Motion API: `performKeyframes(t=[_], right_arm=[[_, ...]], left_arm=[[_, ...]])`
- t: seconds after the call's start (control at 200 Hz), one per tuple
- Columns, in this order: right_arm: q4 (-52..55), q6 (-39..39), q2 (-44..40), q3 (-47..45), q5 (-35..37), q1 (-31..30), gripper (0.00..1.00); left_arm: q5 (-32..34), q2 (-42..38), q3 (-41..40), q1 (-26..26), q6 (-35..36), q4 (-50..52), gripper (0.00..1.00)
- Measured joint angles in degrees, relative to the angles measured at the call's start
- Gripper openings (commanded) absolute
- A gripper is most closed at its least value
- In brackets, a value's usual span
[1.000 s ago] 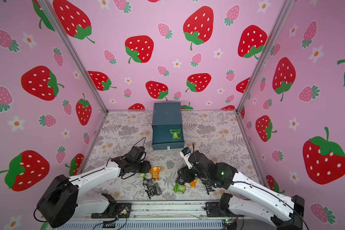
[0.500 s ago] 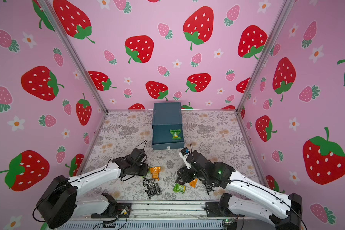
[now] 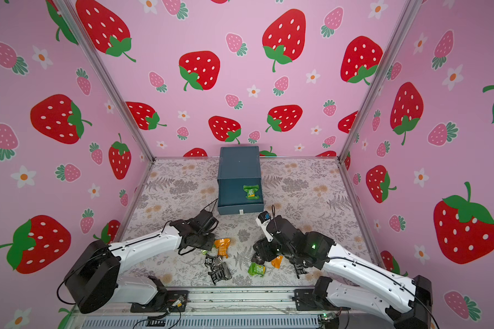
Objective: Place the cookies into the drawer by color
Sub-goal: Pick up the cookie at the center of the board.
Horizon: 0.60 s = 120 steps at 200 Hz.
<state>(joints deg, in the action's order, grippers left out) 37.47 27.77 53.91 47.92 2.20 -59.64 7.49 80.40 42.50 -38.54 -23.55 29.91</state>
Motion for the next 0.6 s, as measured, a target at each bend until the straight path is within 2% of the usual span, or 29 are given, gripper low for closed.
performKeyframes(t=[0.205,0.41,0.51,0.6], right_arm=[[0.02,0.0,-0.02,-0.11,0.33,0.0,0.57],[0.02,0.0,-0.02,-0.44,0.37,0.0,0.57],[0.02,0.0,-0.02,-0.44,0.37,0.0,0.57],[0.02,0.0,-0.02,-0.44,0.37,0.0,0.57]], left_arm=[[-1.09,6.82,5.35,0.04,2.73,-0.92,0.53],[-1.01,7.28,5.79,0.07,2.8,-1.16,0.51],[-0.5,7.28,5.81,0.17,1.79,-1.11,0.47],[0.31,7.15,5.73,0.5,-0.68,-1.11,0.5]])
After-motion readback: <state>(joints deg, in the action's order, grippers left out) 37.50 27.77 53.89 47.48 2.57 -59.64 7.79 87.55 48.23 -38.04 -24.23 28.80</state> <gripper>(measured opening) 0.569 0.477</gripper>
